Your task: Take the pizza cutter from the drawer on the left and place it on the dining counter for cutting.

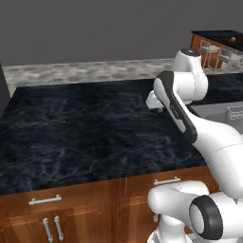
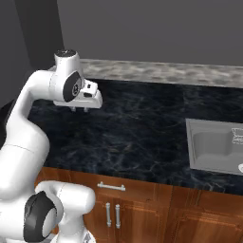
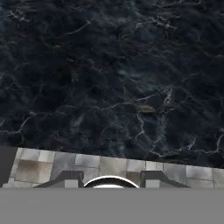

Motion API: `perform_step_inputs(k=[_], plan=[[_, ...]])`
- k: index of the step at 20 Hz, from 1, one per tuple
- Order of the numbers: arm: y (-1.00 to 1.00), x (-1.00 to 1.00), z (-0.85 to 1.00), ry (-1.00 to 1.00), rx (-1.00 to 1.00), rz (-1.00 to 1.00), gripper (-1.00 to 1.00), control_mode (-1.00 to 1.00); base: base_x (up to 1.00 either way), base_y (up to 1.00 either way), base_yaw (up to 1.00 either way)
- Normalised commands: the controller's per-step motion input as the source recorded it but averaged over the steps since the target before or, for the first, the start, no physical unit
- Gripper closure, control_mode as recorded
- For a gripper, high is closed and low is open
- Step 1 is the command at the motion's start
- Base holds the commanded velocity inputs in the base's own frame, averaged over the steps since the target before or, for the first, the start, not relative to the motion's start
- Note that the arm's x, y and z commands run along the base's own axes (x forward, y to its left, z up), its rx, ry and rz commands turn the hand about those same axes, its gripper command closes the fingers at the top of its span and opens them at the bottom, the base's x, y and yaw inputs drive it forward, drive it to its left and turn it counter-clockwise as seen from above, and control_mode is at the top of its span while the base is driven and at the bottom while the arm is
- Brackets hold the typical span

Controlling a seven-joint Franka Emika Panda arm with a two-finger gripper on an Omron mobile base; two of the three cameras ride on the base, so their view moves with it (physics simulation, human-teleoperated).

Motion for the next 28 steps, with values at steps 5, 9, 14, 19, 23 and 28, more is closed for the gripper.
perform_step_inputs(k=[5, 9, 14, 19, 23, 28], plan=[[0.69, -0.09, -0.16, -0.07, -0.20, 0.07, -1.00, -1.00, 0.00, 0.00, 0.00], [1.00, -0.43, -0.17, -0.06, -0.30, 0.18, -1.00, -1.00, 0.00, 0.00, 0.00], [0.77, -0.58, -0.07, -0.04, -0.28, 0.25, -1.00, -1.00, 0.00, 0.00, 0.00], [0.28, -0.71, -0.08, -0.18, -0.23, 0.27, -1.00, -1.00, 0.00, 0.00, 0.00], [0.25, -0.64, -0.22, -0.22, -0.24, 0.27, -1.00, -1.00, 0.00, 0.00, 0.00], [0.50, -0.25, -0.36, -0.17, -0.22, 0.28, -1.00, -1.00, 0.00, 0.00, 0.00]])
